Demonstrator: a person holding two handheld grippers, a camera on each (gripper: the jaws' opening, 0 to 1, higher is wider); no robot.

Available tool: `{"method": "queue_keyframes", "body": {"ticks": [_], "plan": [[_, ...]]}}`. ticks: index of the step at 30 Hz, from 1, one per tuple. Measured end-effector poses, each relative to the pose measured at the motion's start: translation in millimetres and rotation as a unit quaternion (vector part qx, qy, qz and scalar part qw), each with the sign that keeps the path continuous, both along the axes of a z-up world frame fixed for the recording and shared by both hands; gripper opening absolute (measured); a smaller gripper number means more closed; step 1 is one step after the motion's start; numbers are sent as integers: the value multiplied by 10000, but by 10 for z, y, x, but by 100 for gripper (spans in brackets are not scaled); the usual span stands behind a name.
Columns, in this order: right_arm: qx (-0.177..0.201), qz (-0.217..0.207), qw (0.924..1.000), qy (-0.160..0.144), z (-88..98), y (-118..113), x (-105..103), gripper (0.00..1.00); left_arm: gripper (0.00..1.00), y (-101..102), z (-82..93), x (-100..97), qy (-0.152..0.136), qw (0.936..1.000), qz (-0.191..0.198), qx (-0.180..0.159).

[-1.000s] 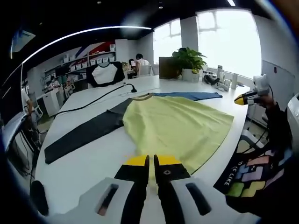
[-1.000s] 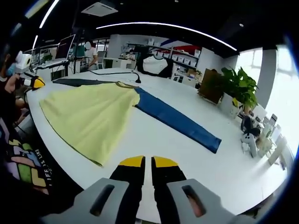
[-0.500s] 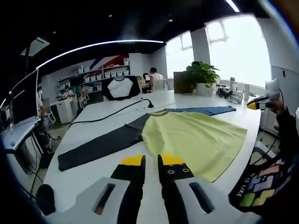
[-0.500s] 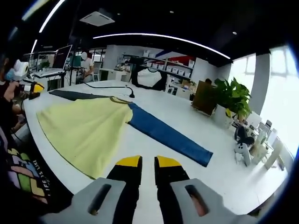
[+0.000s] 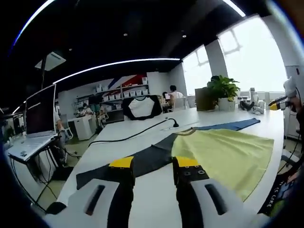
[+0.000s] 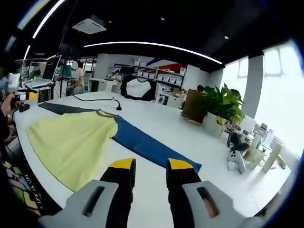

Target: Fold the garment on the visible template until the final outline fits inside the template.

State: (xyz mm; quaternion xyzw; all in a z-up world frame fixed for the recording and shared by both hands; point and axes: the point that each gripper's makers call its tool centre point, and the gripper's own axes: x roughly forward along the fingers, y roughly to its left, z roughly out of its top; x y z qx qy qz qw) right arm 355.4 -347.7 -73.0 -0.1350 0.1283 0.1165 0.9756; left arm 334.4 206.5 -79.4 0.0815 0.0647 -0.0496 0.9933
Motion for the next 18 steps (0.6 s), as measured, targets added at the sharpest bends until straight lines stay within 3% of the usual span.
{"method": "queue_keyframes", "body": {"ticks": [4,8,13,18], "plan": [[15,-113,9999,-92,77,-64,72,30,45,120,-31,71,65,9998,133,-163],[67,-220,9996,-179,118,-156,144,35,56,199,-4,154,47,9997,231,-111],[-7,-408,9992,-45,17,-346,287,39,62,300,-42,218,89,9996,277,44],[39,-603,9982,67,-50,-561,454,47,70,526,-116,299,252,9986,449,-80]]}}
